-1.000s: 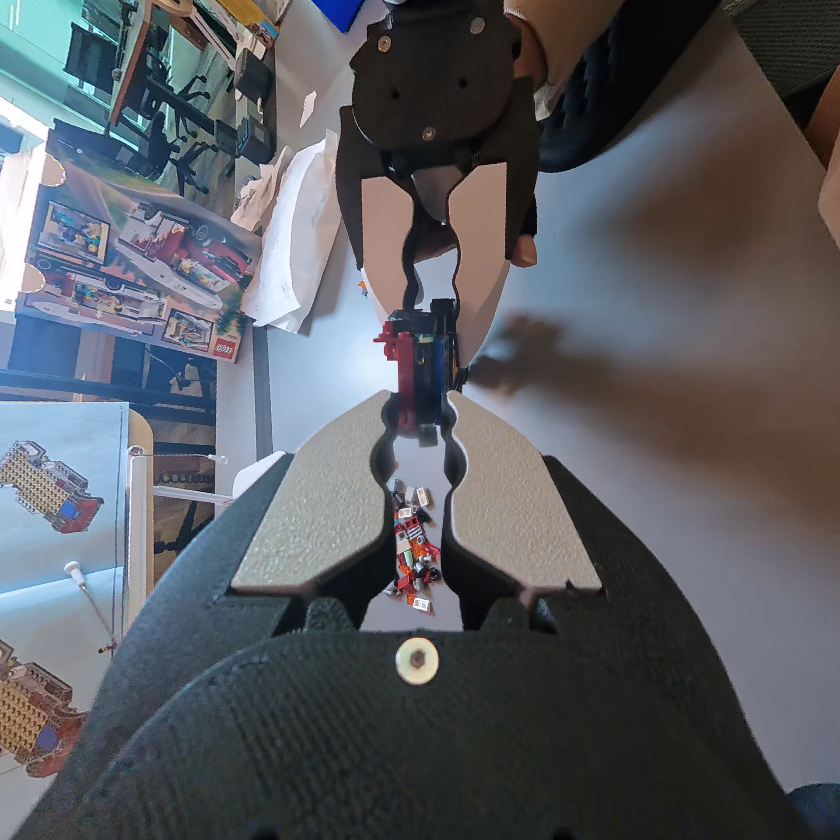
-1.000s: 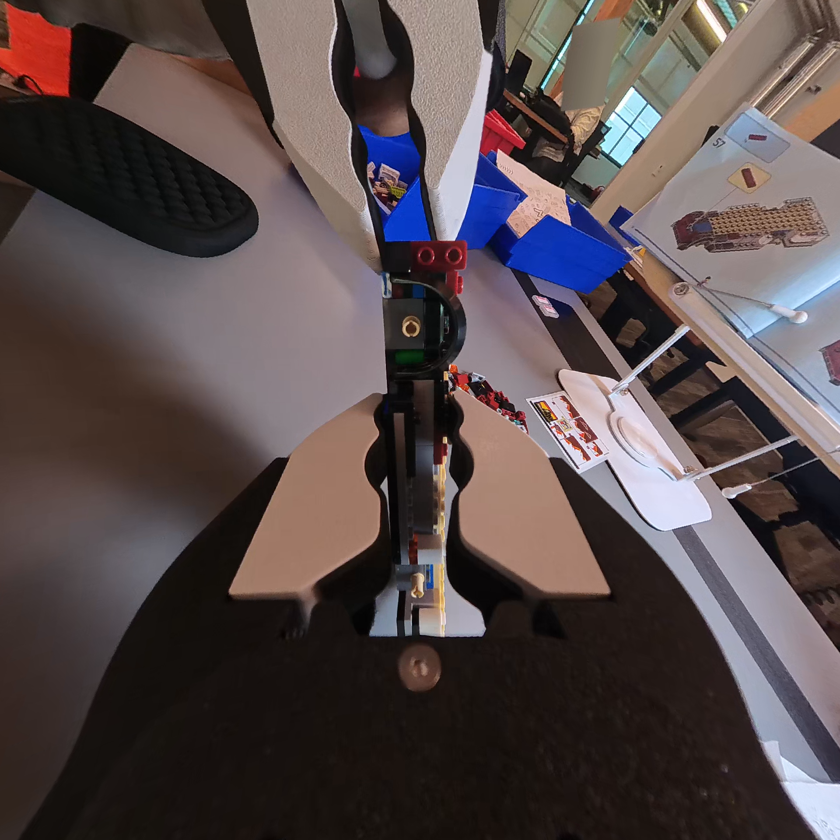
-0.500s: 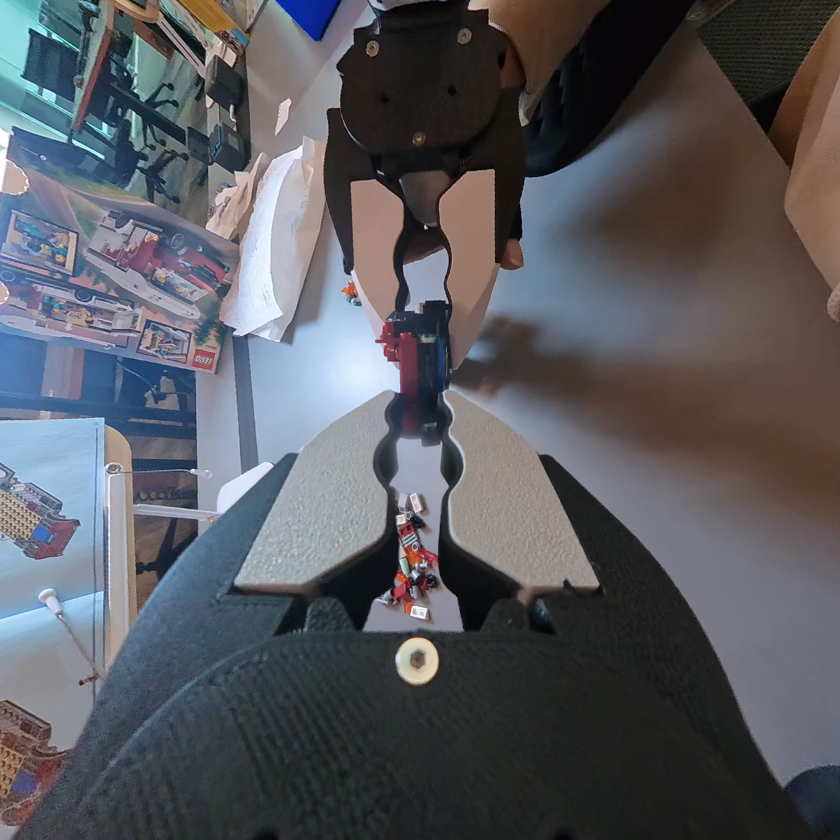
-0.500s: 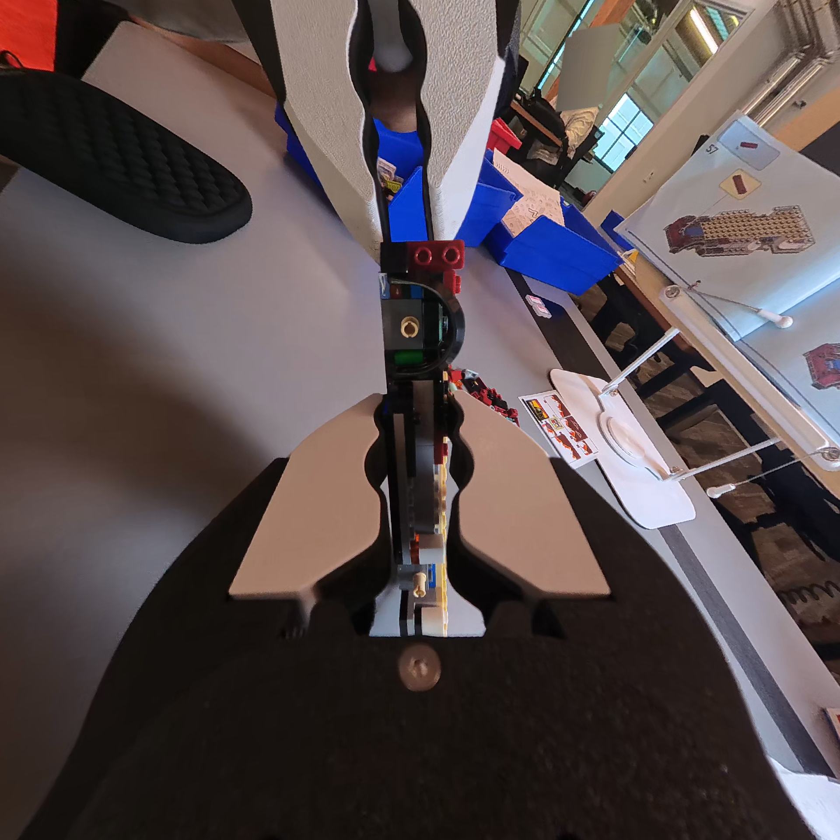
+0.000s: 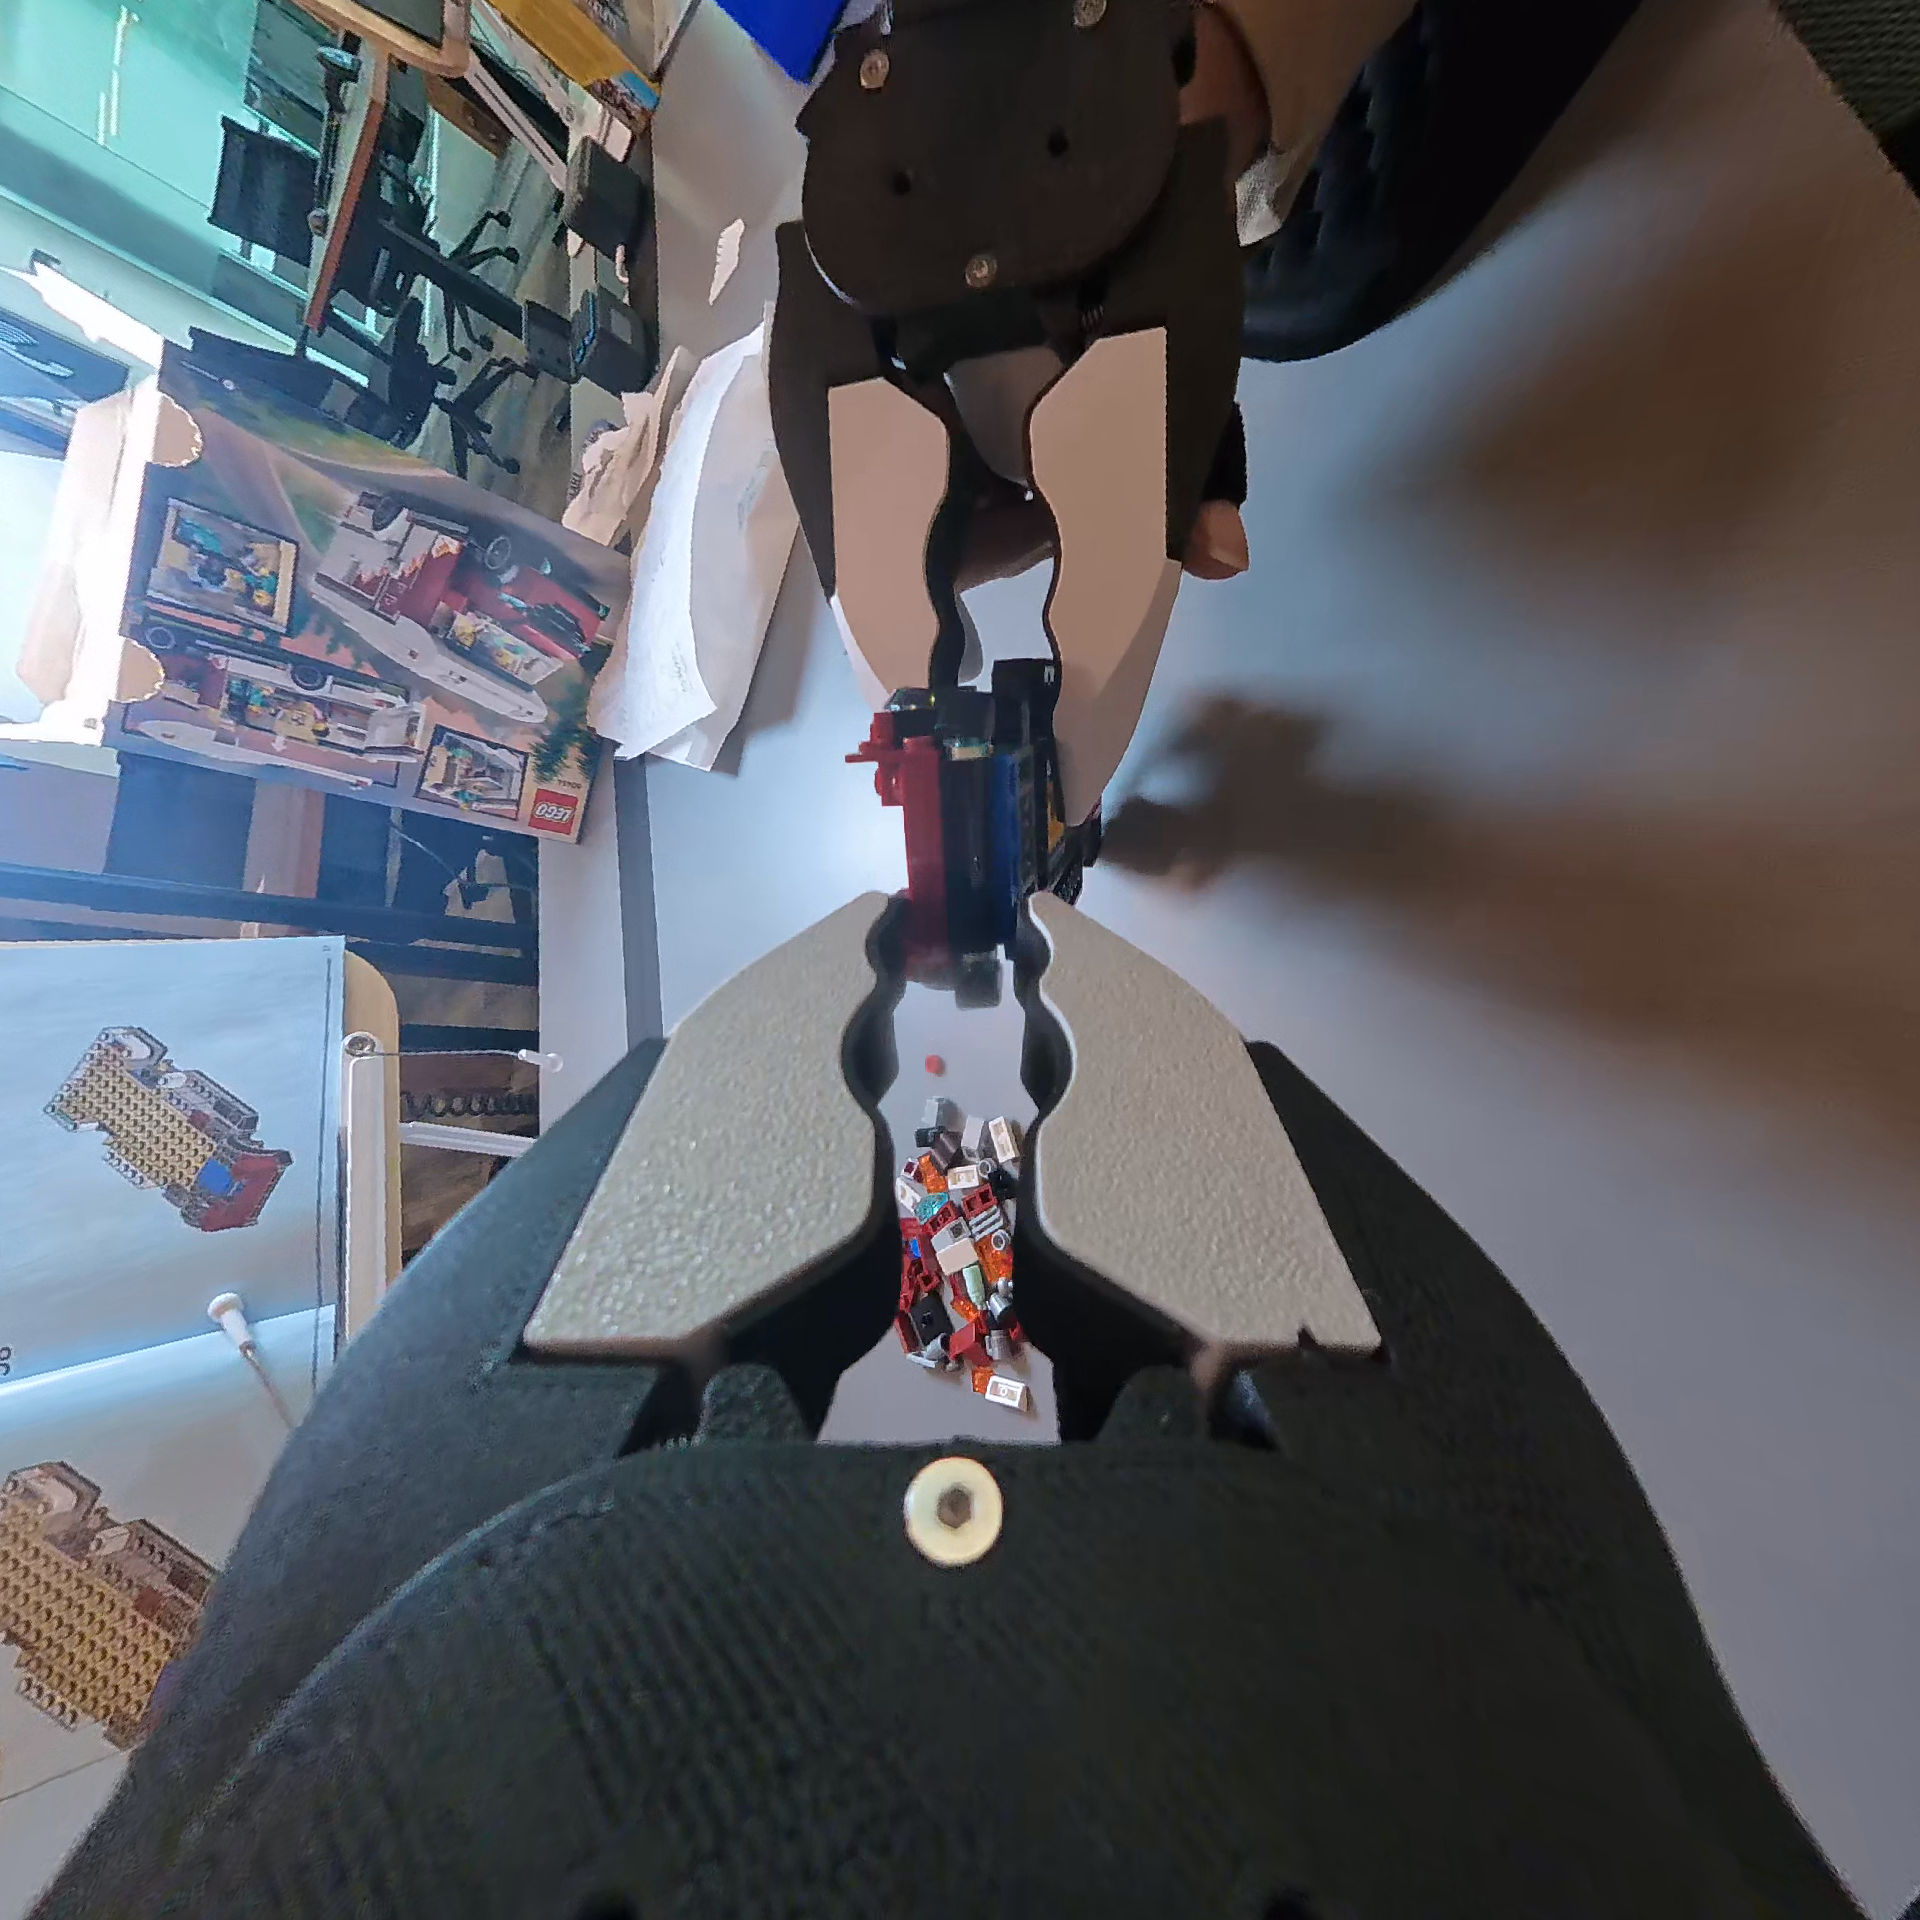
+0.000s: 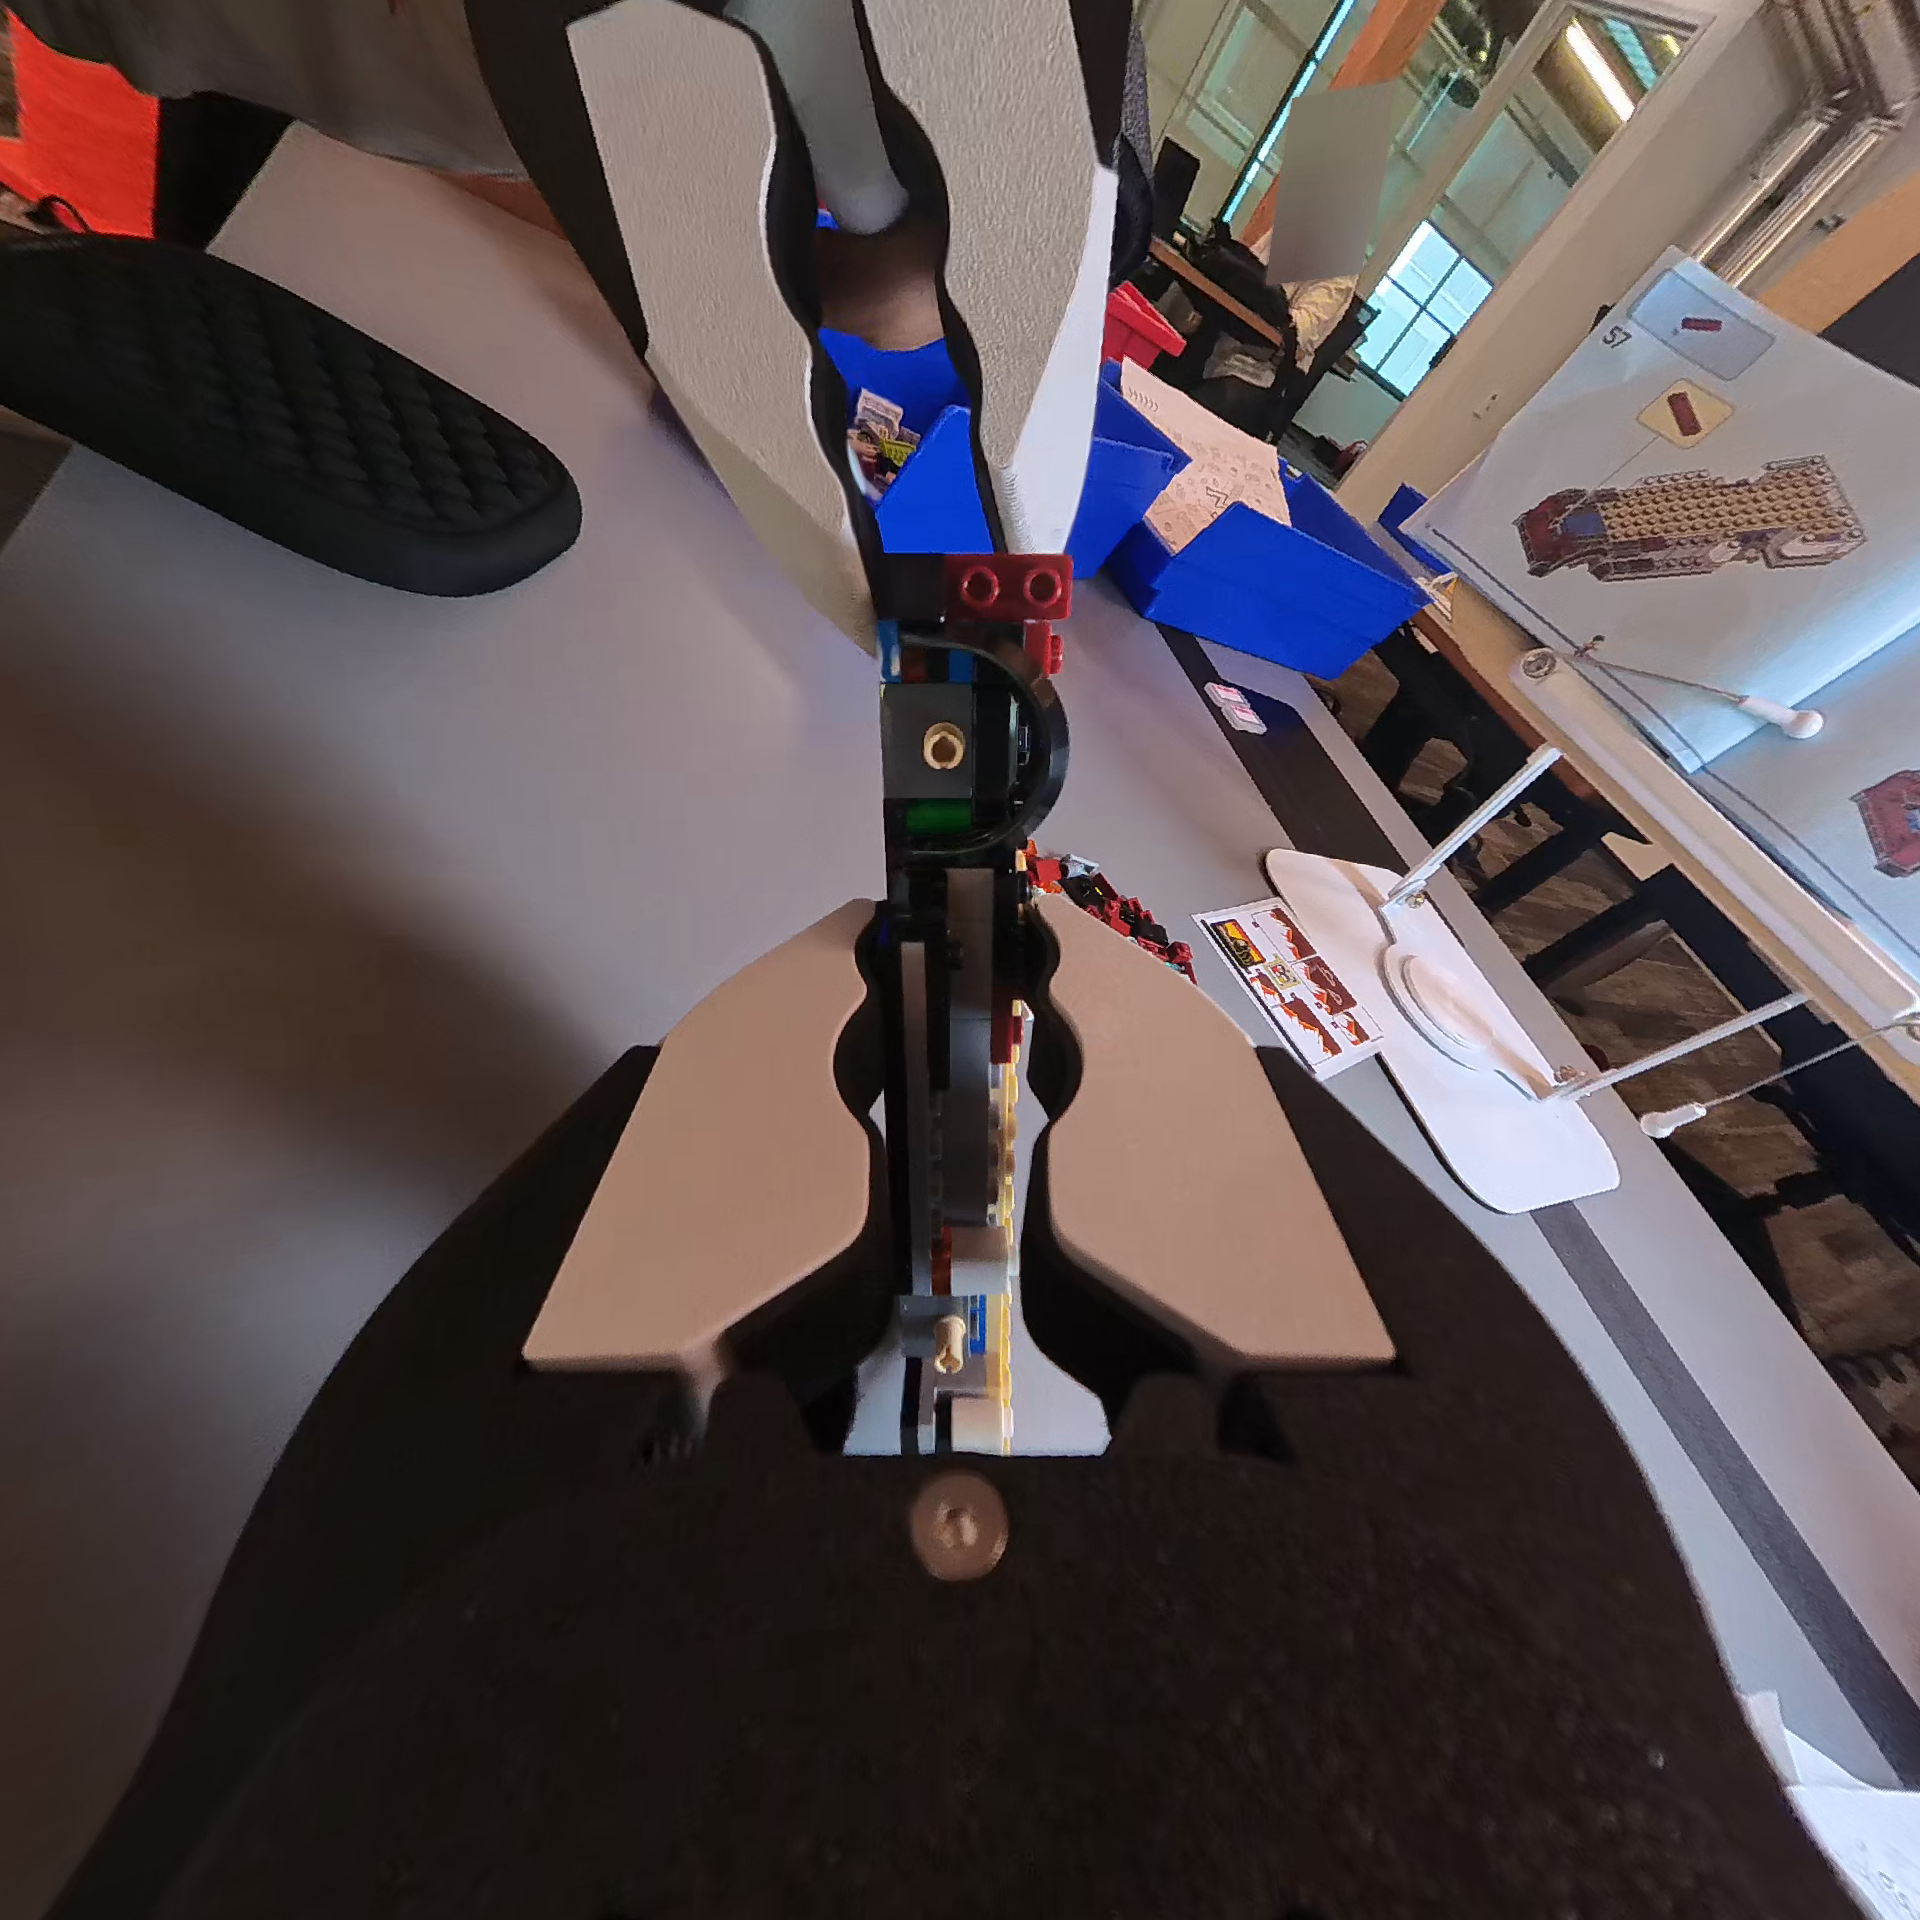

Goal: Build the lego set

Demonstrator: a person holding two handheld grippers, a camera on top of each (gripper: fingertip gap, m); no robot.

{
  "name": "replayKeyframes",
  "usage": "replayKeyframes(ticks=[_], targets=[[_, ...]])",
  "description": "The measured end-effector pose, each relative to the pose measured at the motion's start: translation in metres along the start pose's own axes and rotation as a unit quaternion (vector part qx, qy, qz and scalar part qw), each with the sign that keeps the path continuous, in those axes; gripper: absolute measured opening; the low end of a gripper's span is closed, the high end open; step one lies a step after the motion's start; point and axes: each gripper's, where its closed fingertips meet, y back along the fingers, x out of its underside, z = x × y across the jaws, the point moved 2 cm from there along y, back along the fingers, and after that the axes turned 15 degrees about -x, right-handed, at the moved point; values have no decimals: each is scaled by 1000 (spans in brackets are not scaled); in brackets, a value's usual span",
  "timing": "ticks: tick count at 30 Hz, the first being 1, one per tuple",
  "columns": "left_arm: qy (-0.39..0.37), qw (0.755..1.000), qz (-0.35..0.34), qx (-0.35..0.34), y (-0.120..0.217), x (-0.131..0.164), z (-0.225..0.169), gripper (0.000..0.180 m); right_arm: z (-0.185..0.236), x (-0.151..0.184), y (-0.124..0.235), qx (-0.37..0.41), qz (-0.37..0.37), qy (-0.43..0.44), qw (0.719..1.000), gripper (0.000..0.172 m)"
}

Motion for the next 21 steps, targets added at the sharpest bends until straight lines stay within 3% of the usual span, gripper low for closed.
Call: replayKeyframes(ticks=[21], targets=[[-12, 1000, -19, -14, 0, -14, 0, 28, 0, -1, -3, 2, -2, 3, 1000, 23]])
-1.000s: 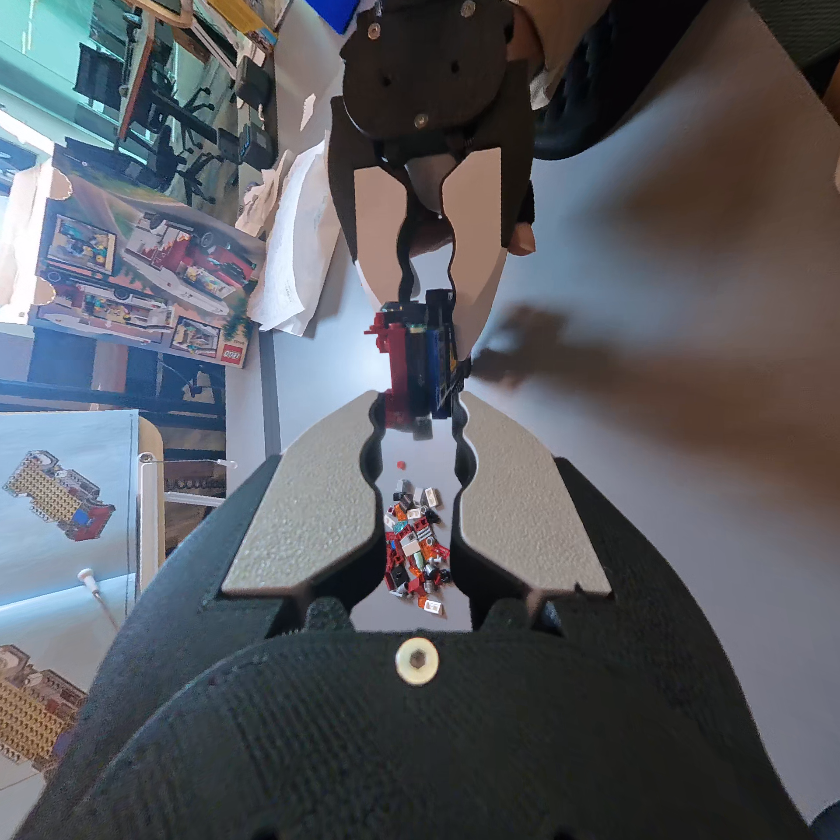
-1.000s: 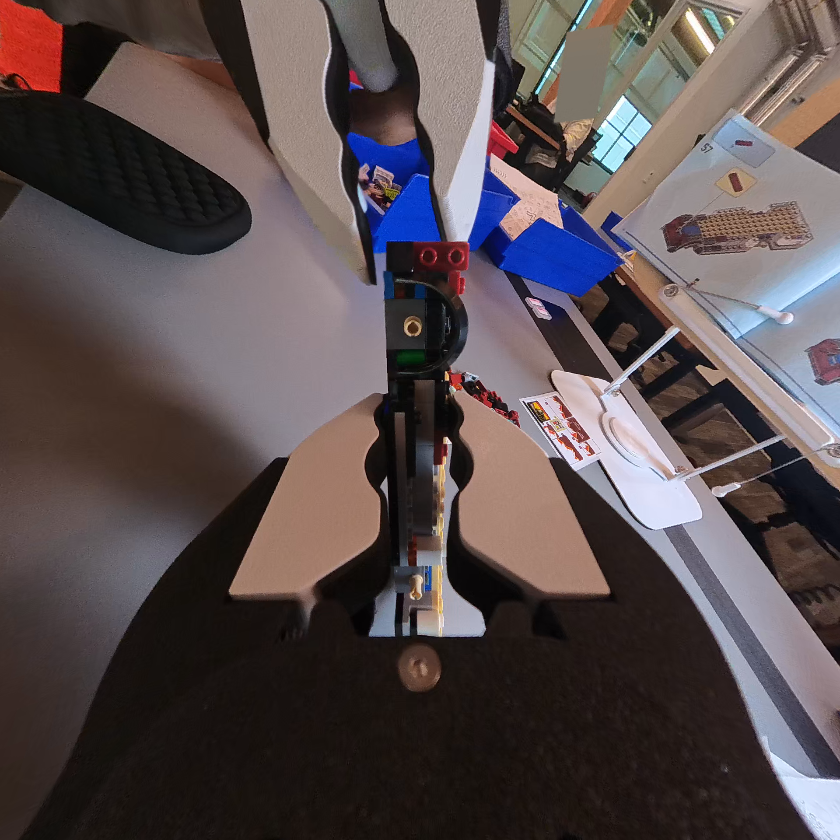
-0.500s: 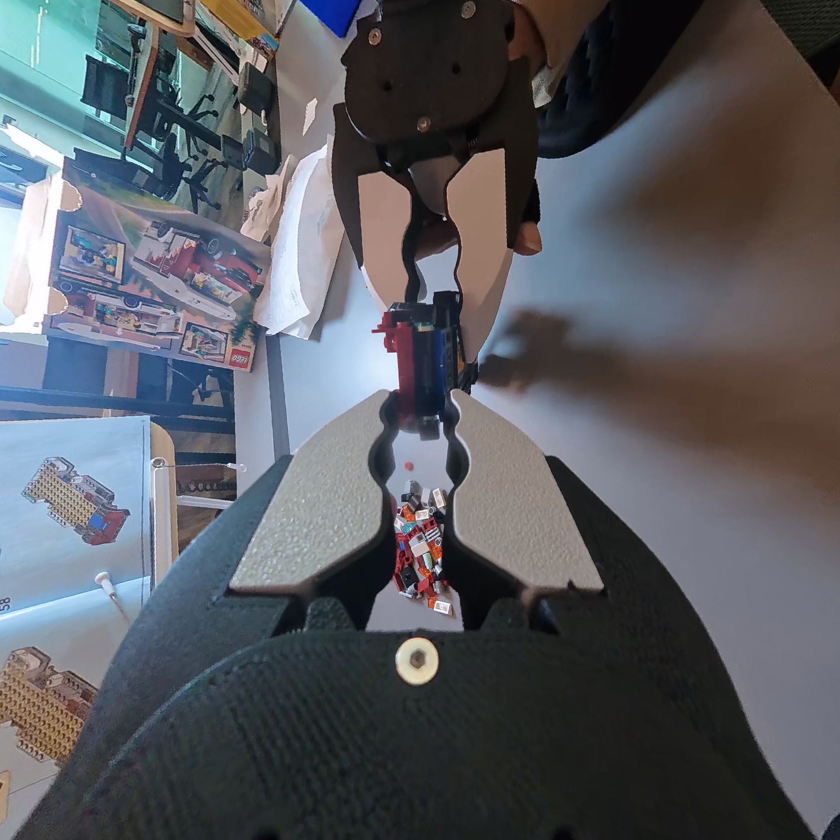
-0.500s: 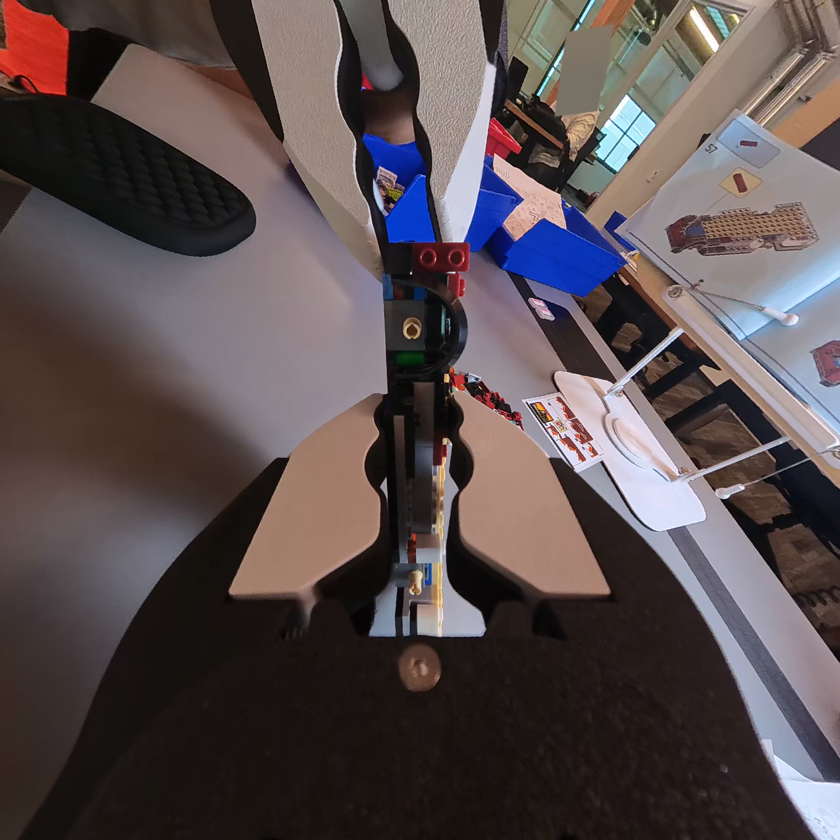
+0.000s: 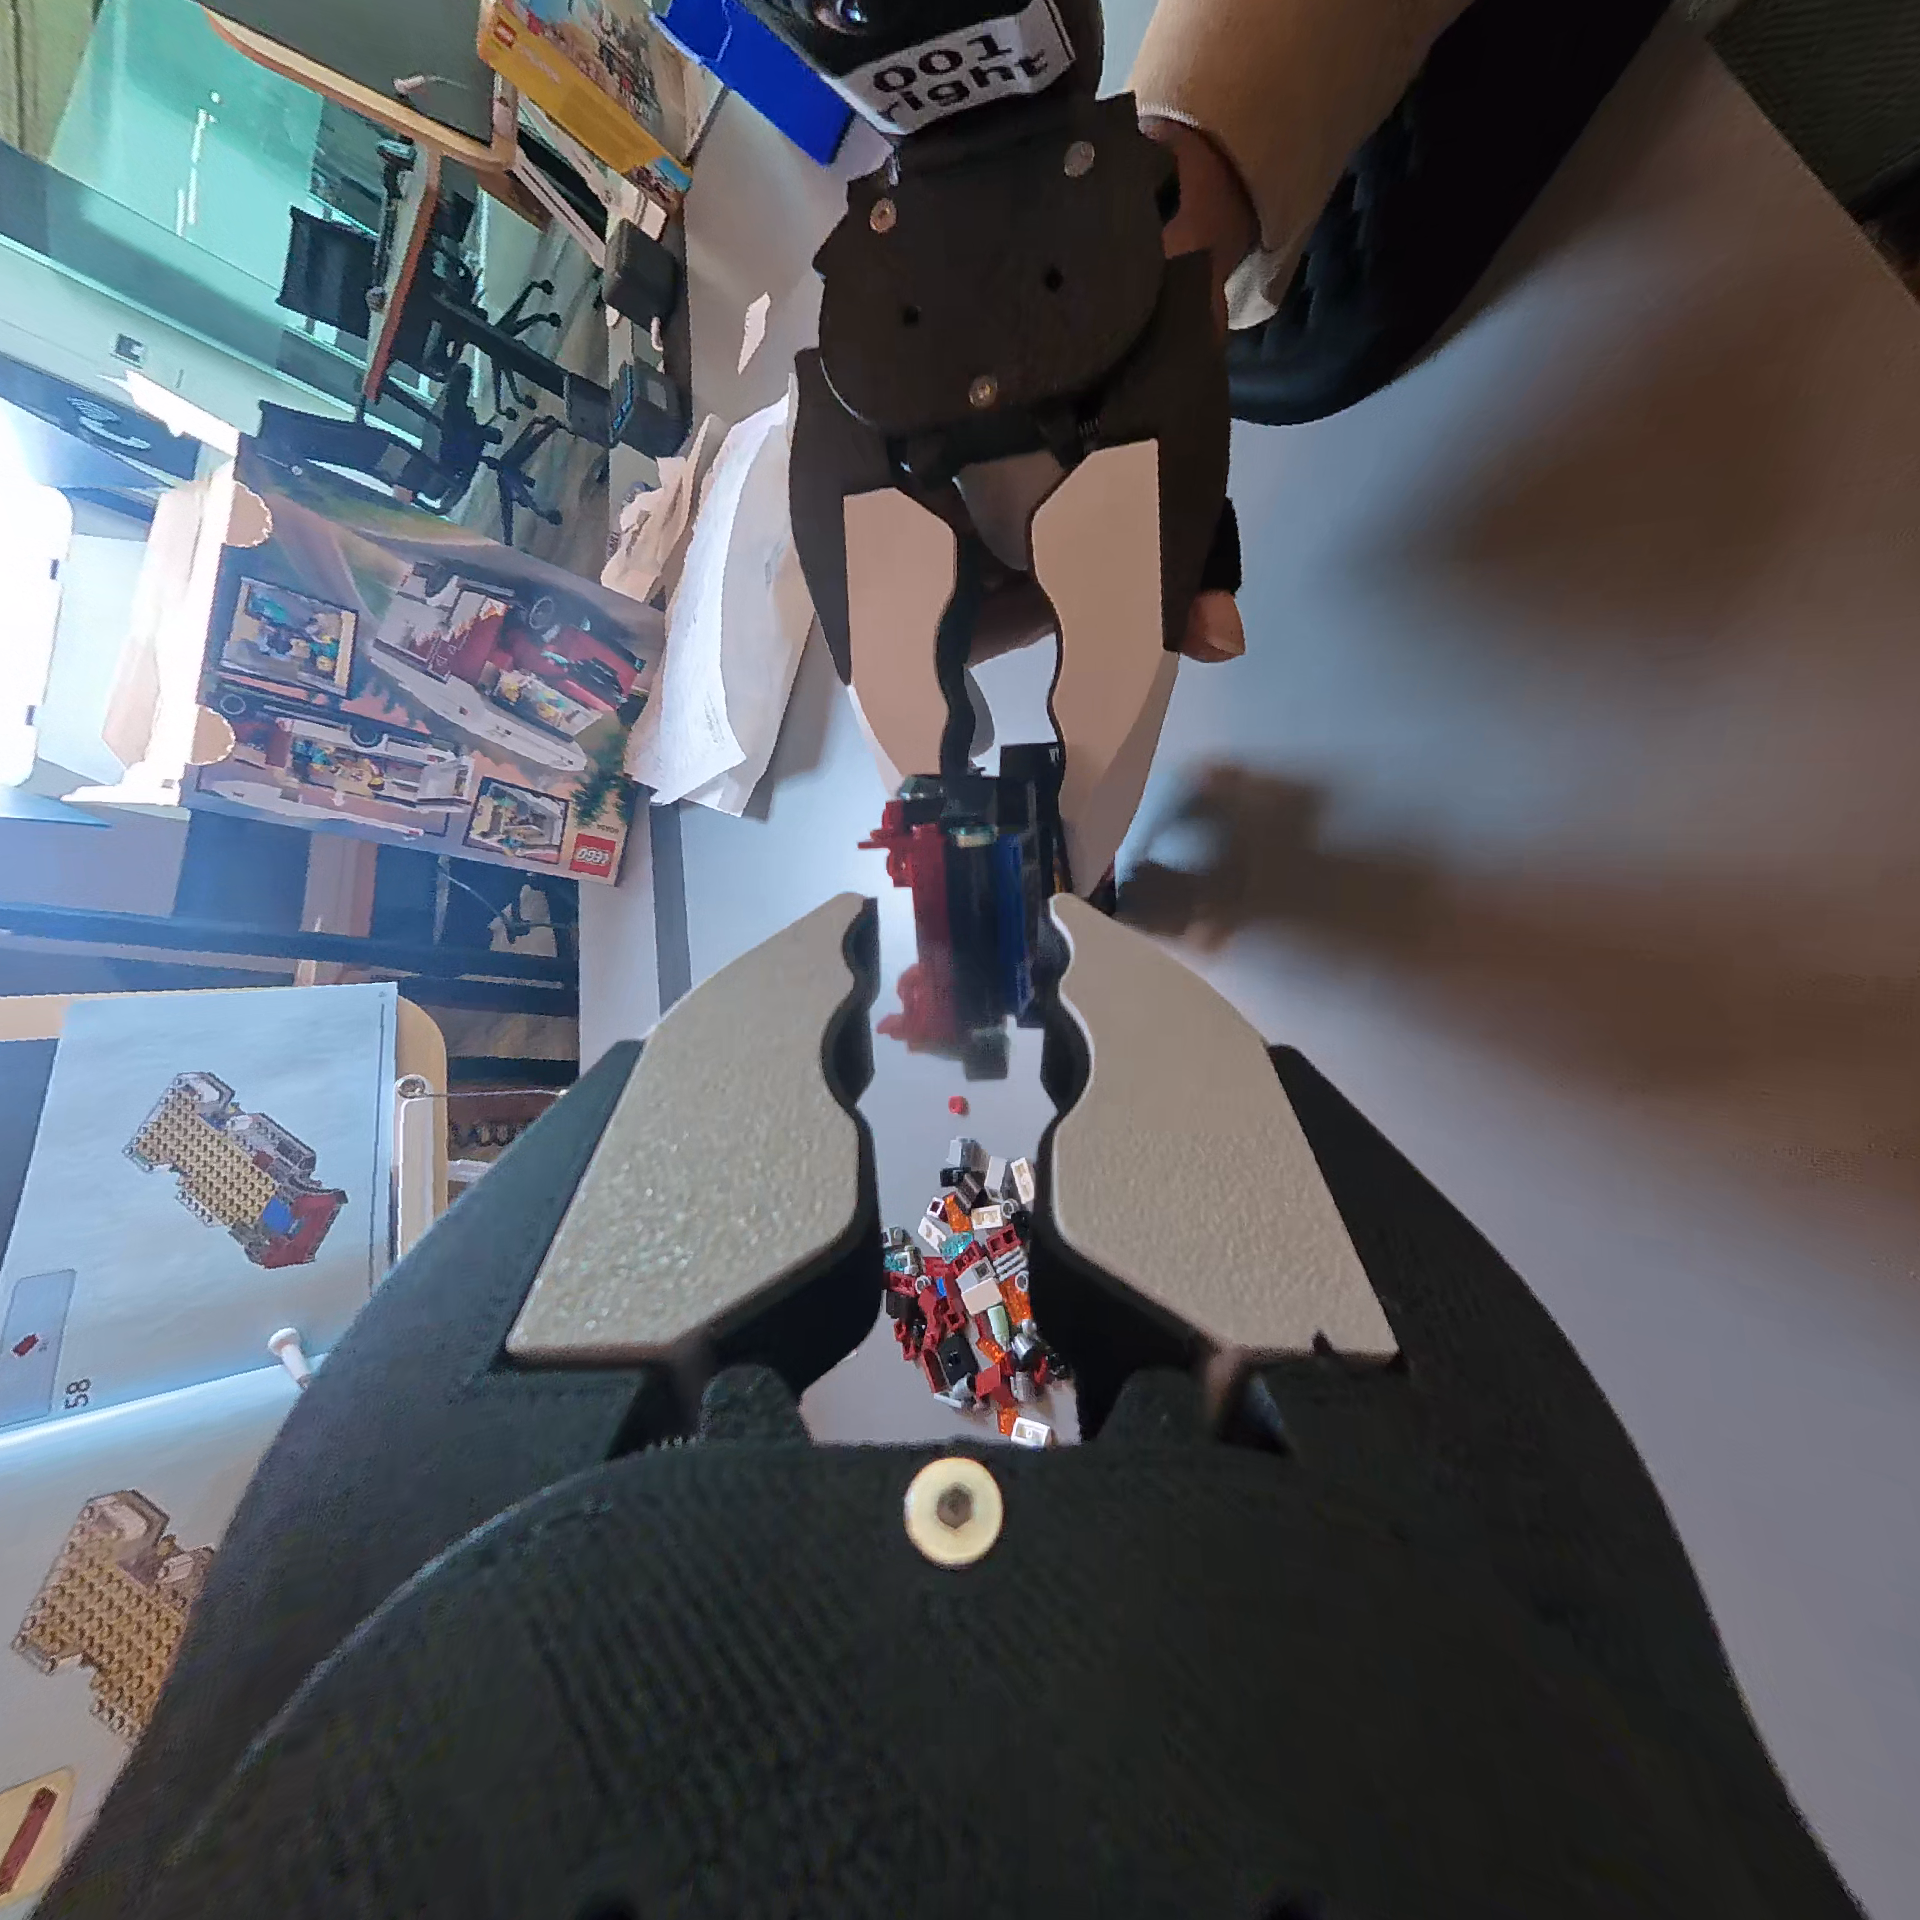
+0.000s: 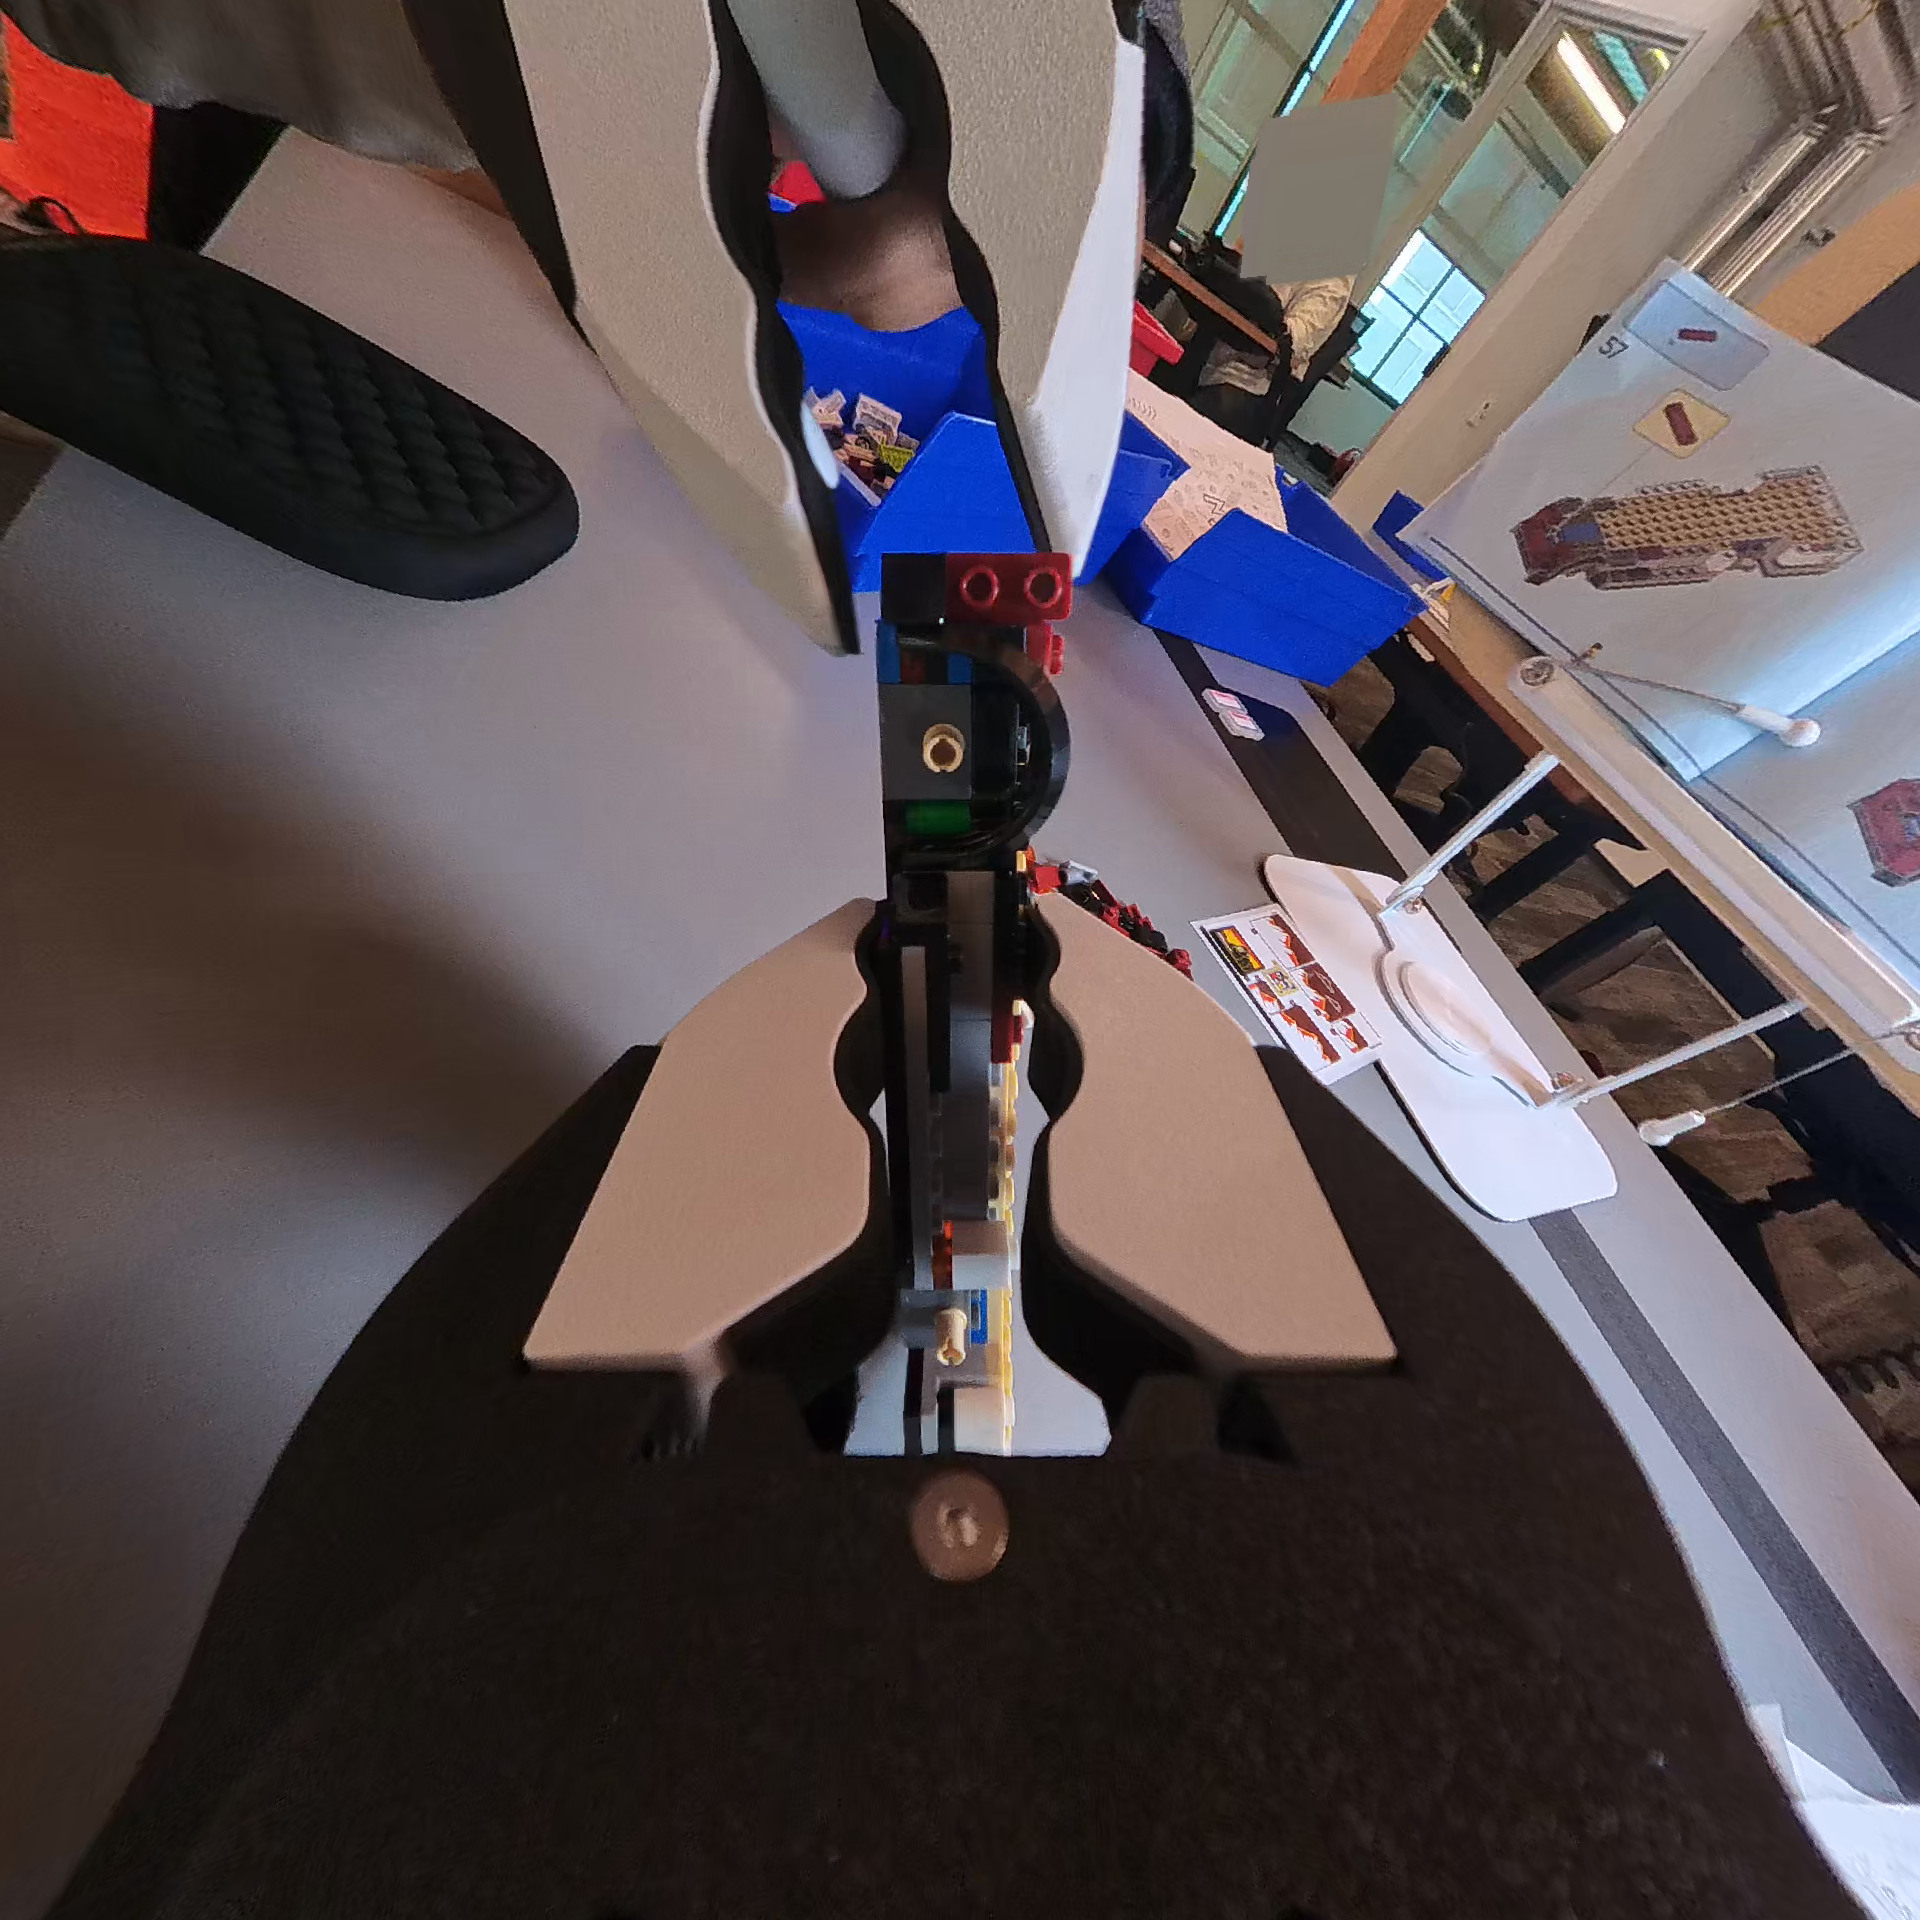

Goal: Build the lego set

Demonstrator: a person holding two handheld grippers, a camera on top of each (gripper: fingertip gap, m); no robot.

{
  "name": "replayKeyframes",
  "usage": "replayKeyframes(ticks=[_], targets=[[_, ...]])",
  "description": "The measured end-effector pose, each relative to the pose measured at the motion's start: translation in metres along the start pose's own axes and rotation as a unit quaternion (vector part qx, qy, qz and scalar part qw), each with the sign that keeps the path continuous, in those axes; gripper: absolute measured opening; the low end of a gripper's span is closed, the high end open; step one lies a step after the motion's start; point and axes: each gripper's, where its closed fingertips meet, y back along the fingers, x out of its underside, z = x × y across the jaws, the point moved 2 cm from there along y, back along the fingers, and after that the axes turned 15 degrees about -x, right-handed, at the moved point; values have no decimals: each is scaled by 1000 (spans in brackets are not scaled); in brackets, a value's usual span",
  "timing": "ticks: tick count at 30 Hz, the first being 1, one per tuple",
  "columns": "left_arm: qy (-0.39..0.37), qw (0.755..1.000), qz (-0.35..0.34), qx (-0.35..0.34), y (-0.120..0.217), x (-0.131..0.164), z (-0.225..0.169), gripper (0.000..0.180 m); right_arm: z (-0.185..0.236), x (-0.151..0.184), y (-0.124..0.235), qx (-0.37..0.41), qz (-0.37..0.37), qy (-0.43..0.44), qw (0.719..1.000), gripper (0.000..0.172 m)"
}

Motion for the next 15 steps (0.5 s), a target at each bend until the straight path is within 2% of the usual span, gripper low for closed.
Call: replayKeyframes(ticks=[3, 10, 15], targets=[[-1, 1000, 0, 0, -4, -2, -2, 20, 0, -1, -1, 1, 0, -2, 1000, 23], [18, 1000, -3, 22, -2, -6, -5, 18, 2, 0, -2, -3, 3, 5, 1000, 23], [34, 999, -19, -13, -2, -6, 4, 23, -2, -3, 1, -1, -27, -14, 1000, 23]])
